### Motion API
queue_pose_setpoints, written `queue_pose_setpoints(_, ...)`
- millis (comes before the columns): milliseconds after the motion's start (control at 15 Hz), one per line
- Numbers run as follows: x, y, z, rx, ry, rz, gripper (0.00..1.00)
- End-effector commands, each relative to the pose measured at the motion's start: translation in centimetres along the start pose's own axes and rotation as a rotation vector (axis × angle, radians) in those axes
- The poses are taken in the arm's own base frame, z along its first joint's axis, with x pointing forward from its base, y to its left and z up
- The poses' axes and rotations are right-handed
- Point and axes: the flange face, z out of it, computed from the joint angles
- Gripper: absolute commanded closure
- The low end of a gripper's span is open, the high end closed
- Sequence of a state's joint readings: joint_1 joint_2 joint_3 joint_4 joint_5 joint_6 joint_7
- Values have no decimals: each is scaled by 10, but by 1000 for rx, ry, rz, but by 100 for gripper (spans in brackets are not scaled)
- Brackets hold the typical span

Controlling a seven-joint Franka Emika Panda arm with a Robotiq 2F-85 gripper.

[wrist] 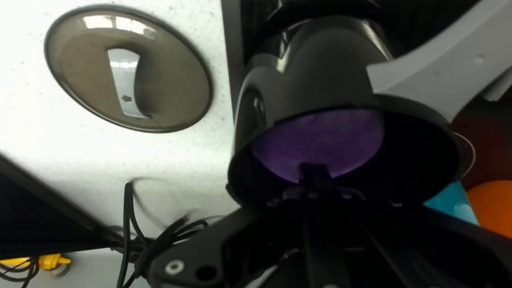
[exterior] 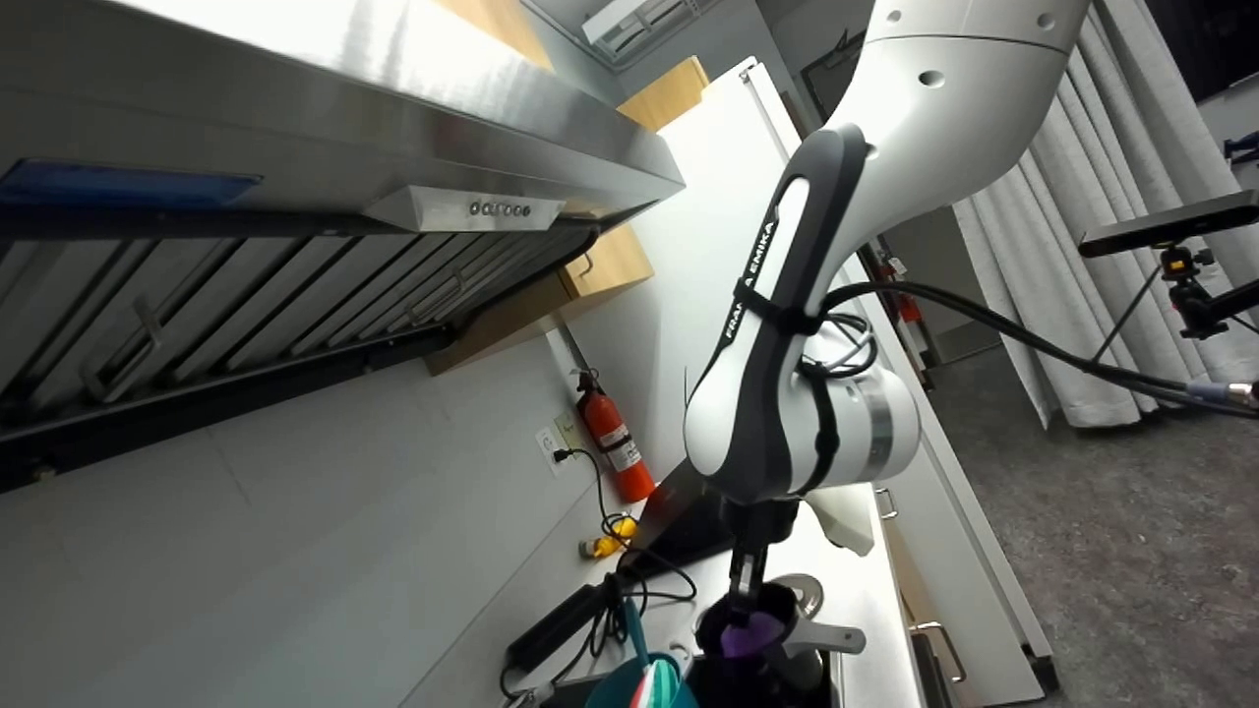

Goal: Take the lid from the top of the black pot and put it at the right of the stove then remove the purple object from the pot and put it on the stove

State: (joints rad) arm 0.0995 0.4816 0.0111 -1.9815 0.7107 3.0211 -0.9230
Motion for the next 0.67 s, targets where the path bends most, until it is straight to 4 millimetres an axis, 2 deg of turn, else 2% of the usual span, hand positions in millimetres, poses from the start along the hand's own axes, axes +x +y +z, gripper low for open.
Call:
queue_pose_setpoints(0,14,-10,-23,19,28,-18,100)
queue_pose_setpoints(600,41,-32,-59,36,110,-48,100)
